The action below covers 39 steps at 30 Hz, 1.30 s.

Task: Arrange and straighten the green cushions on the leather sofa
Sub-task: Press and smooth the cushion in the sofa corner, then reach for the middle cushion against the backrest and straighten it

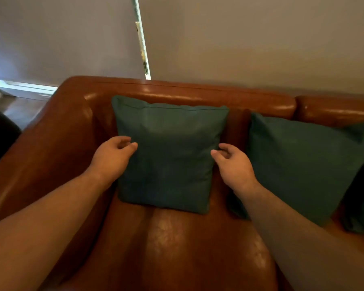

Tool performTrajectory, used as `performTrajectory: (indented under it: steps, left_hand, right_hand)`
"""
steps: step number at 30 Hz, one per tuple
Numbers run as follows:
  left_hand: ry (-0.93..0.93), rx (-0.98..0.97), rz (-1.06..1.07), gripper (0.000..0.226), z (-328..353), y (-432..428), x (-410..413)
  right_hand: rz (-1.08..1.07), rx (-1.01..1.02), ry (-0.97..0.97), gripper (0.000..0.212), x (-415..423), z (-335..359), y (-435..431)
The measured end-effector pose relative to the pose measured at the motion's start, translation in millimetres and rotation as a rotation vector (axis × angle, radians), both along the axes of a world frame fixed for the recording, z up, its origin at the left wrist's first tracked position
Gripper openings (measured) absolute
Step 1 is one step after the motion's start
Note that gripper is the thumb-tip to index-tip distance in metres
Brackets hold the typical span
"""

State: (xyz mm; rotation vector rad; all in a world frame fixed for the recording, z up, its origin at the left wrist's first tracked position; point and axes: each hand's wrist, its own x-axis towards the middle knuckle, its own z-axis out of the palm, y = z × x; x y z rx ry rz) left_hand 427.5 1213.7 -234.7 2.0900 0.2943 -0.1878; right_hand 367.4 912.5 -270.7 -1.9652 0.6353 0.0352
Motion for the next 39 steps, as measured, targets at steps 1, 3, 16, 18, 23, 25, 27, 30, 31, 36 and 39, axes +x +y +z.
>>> performTrajectory:
  steps: [1, 3, 16, 18, 23, 25, 27, 30, 31, 36, 39]
  left_hand:
    - [-0.024, 0.023, -0.045, 0.041, 20.8, -5.2, -6.6]
    - [-0.063, 0.058, -0.108, 0.035, 62.2, -16.0, -21.3]
    - [-0.262, 0.157, -0.34, 0.032, 274.2, -64.0, -138.5]
    - [-0.273, 0.171, -0.393, 0.033, 293.4, -63.6, -156.1]
    - [-0.3, 0.157, -0.485, 0.031, 317.8, -72.9, -203.8]
    - [-0.311, 0.154, -0.518, 0.031, 323.9, -83.0, -226.4]
    - [-0.327, 0.155, -0.567, 0.032, 330.3, -97.4, -247.4]
    - [-0.327, 0.143, -0.652, 0.033, 338.6, -130.5, -277.9]
    - [-0.325, 0.132, -0.677, 0.033, 340.8, -144.1, -287.1]
    - [-0.318, 0.089, -0.775, 0.034, 345.2, -237.7, -336.5]
    - [-0.319, 0.038, -0.791, 0.037, 342.2, -304.3, -367.5]
  right_hand:
    - [0.02, -0.017, 0.004, 0.051, -7.0, 20.0, -1.6]
    - [0.055, -0.065, 0.001, 0.048, -21.4, 61.3, -6.3]
    - [-0.002, -0.191, 0.005, 0.055, -169.4, 287.3, -53.3]
    - [-0.057, -0.209, 0.002, 0.054, -203.3, 303.5, -59.3]
    - [-0.165, -0.214, -0.018, 0.055, -288.6, 330.9, -65.4]
    - [-0.206, -0.19, -0.03, 0.055, -324.5, 338.6, -67.8]
    - [-0.257, -0.183, -0.052, 0.055, -356.7, 345.5, -76.4]
    - [-0.32, -0.204, -0.07, 0.055, -402.9, 359.1, -99.0]
    - [-0.343, -0.211, -0.079, 0.055, -416.9, 363.6, -109.2]
    - [-0.435, -0.242, -0.091, 0.055, -489.8, 378.5, -178.5]
    - [-0.469, -0.254, -0.082, 0.056, -535.1, 381.2, -229.1]
